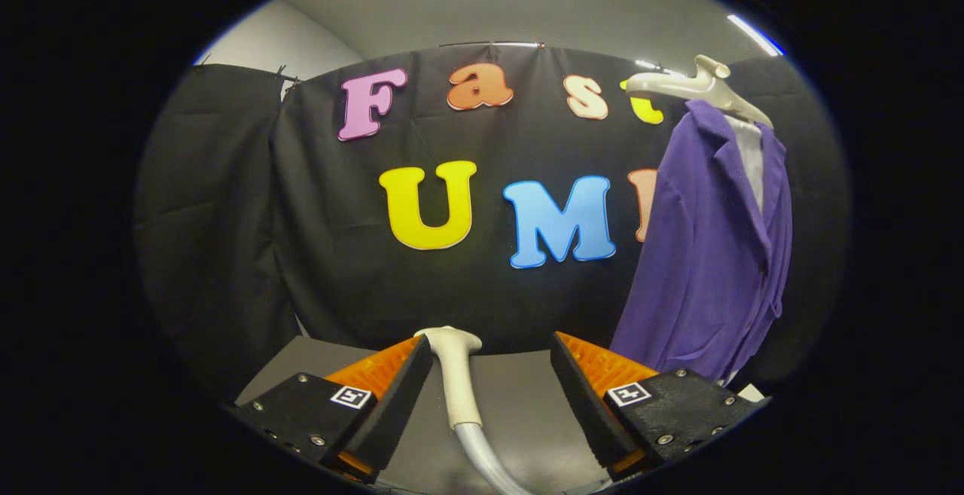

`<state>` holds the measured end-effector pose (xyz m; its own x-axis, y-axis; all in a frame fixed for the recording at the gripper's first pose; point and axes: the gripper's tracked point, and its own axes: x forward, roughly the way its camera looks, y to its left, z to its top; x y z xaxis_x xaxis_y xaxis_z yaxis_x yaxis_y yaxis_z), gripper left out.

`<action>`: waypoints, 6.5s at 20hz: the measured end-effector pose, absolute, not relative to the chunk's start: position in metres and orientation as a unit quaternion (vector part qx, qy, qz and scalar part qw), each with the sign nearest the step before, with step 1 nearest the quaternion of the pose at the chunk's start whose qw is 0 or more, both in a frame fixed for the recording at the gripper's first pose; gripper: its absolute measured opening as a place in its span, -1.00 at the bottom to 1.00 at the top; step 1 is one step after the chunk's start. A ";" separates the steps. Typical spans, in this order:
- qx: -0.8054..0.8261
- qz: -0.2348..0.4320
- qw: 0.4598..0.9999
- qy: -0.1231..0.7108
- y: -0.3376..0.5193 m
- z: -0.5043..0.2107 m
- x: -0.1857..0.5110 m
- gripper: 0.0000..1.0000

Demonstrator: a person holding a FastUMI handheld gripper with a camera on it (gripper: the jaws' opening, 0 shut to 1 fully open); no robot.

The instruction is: Iron the clothes twice with a garment steamer, once on the left side and once on the right side.

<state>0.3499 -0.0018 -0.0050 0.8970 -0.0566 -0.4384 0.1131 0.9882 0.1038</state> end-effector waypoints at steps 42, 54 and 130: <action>0.008 -0.079 0.980 0.181 0.003 0.020 0.159 -0.27; -0.013 -0.060 0.991 0.116 -0.016 0.016 0.033 -0.27; 0.000 -0.249 0.940 0.232 -0.239 -0.208 0.118 -0.25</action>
<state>0.1178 -0.2393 -0.2077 0.7679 -0.4692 -0.4360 0.4690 0.8755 -0.1163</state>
